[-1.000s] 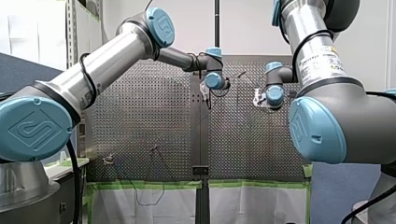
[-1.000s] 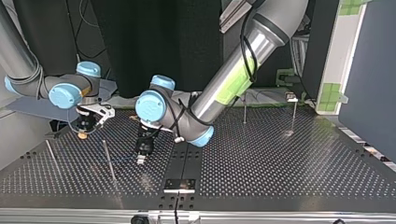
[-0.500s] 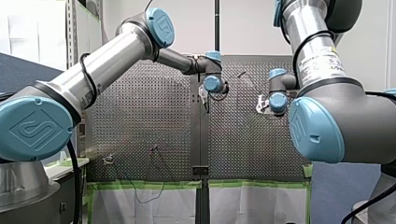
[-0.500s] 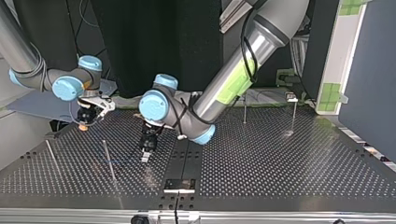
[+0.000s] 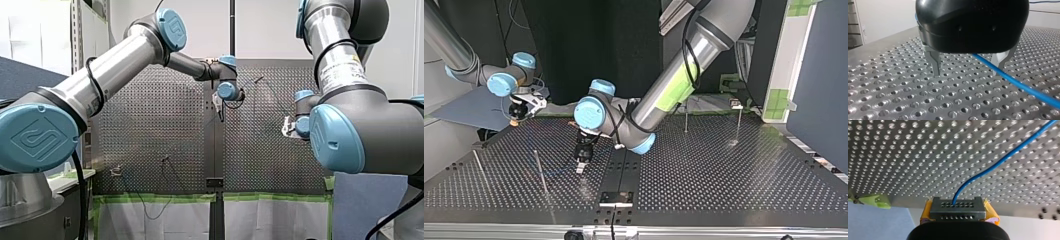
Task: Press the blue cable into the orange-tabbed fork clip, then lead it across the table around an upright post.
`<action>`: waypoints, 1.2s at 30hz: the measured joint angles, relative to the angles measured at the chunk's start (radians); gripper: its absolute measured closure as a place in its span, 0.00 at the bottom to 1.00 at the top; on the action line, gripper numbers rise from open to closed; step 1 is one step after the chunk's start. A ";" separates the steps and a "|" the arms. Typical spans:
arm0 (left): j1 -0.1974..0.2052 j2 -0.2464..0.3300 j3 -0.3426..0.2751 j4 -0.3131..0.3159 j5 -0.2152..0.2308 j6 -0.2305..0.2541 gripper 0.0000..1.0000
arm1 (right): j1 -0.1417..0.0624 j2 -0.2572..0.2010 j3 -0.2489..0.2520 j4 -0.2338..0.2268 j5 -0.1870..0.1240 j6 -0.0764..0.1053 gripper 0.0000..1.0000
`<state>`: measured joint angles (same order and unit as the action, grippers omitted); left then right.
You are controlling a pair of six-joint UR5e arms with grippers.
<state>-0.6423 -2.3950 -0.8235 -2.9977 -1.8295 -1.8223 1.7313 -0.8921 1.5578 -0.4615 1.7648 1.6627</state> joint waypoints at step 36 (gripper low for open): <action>0.001 0.000 0.000 0.011 -0.068 0.029 0.00 | -0.192 0.307 0.009 -0.305 -0.043 0.065 1.00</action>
<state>-0.6415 -2.3950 -0.8234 -2.9866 -1.8978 -1.7932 1.5393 -0.5849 1.5672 -0.7661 1.7219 1.7273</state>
